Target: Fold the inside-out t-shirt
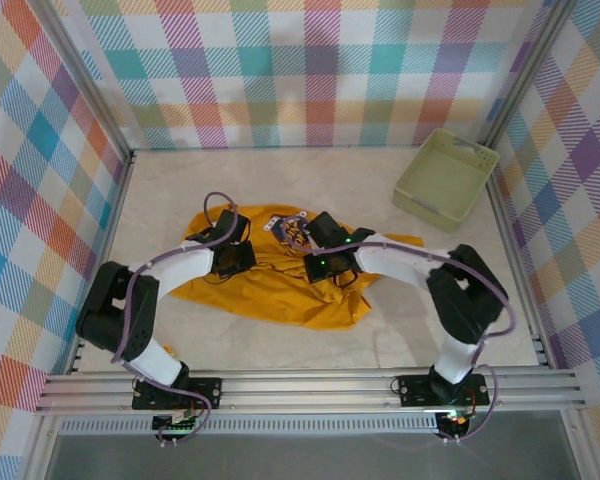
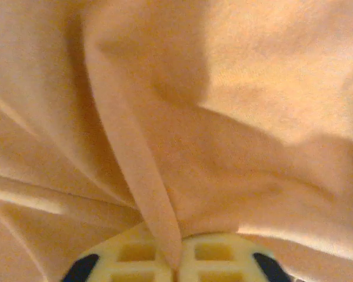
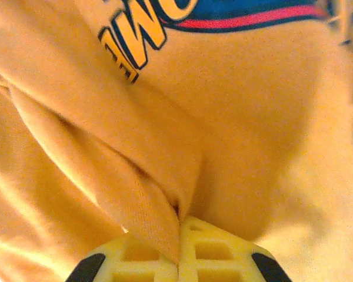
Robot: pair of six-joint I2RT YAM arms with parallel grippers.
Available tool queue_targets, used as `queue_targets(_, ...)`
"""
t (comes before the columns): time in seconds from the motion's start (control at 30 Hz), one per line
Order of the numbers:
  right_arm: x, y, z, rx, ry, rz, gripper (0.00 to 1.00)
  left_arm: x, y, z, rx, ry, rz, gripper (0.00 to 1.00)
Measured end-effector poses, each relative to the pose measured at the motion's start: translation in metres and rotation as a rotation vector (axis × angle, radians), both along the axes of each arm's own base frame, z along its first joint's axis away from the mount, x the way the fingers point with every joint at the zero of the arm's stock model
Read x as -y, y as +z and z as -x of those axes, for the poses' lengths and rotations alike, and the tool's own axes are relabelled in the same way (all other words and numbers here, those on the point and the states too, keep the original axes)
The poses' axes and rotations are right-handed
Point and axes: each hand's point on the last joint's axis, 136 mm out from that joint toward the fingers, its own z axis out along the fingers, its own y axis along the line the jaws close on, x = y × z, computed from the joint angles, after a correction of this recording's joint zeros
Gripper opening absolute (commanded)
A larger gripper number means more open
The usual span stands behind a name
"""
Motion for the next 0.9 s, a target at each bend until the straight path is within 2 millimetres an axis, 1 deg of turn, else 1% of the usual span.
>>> queue_targets(0.07,0.011,0.030,-0.001,0.053,-0.011,-0.049,0.00,-0.005,0.015,0.004,0.052,0.009,0.009,0.00)
queue_targets(0.13,0.025,0.065,-0.005,0.109,-0.034,-0.124,0.00,-0.008,0.036,0.011,0.129,0.011,0.037,0.00)
queue_targets(0.2,0.037,0.095,-0.005,0.149,-0.044,-0.203,0.00,-0.007,0.064,0.020,0.235,-0.002,0.093,0.00)
queue_targets(0.27,0.046,0.111,-0.001,0.164,-0.040,-0.256,0.00,-0.004,0.094,0.026,0.348,-0.020,0.157,0.00)
queue_targets(0.33,0.050,0.116,0.006,0.160,-0.027,-0.286,0.00,-0.003,0.114,0.033,0.427,-0.033,0.206,0.00)
queue_targets(0.37,0.052,0.116,0.010,0.153,-0.020,-0.298,0.00,-0.002,0.119,0.037,0.448,-0.043,0.227,0.00)
queue_targets(0.43,0.054,0.112,0.014,0.131,-0.017,-0.307,0.00,0.001,0.117,0.041,0.445,-0.061,0.246,0.02)
queue_targets(0.47,0.055,0.109,0.013,0.119,-0.022,-0.306,0.02,0.003,0.111,0.041,0.424,-0.068,0.247,0.05)
queue_targets(0.5,0.056,0.105,0.010,0.109,-0.029,-0.302,0.06,0.005,0.104,0.040,0.401,-0.075,0.243,0.10)
queue_targets(0.53,0.056,0.097,0.006,0.089,-0.041,-0.291,0.12,0.008,0.092,0.039,0.360,-0.086,0.231,0.15)
queue_targets(0.57,0.056,0.089,0.002,0.069,-0.049,-0.275,0.14,0.010,0.081,0.037,0.320,-0.093,0.218,0.20)
queue_targets(0.6,0.056,0.077,-0.004,0.044,-0.066,-0.252,0.17,0.010,0.065,0.036,0.265,-0.095,0.191,0.28)
queue_targets(0.63,0.057,0.065,-0.009,0.021,-0.085,-0.223,0.22,0.007,0.047,0.036,0.199,-0.092,0.150,0.37)
queue_targets(0.67,0.059,0.051,-0.016,-0.006,-0.112,-0.190,0.30,0.004,0.033,0.038,0.144,-0.084,0.111,0.45)
queue_targets(0.7,0.061,0.039,-0.021,-0.024,-0.134,-0.158,0.34,0.001,0.024,0.042,0.104,-0.086,0.072,0.54)
queue_targets(0.73,0.064,0.029,-0.024,-0.035,-0.148,-0.127,0.37,-0.003,0.019,0.045,0.081,-0.083,0.037,0.59)
queue_targets(0.77,0.067,0.023,-0.027,-0.040,-0.159,-0.098,0.40,-0.004,0.019,0.048,0.072,-0.089,0.004,0.64)
queue_targets(0.8,0.070,0.019,-0.030,-0.037,-0.174,-0.070,0.42,-0.001,0.023,0.051,0.077,-0.106,-0.027,0.65)
queue_targets(0.87,0.074,0.021,-0.032,-0.014,-0.180,-0.032,0.43,0.011,0.039,0.053,0.114,-0.147,-0.066,0.65)
queue_targets(0.9,0.071,0.026,-0.032,0.011,-0.172,-0.022,0.43,0.020,0.050,0.052,0.143,-0.170,-0.079,0.65)
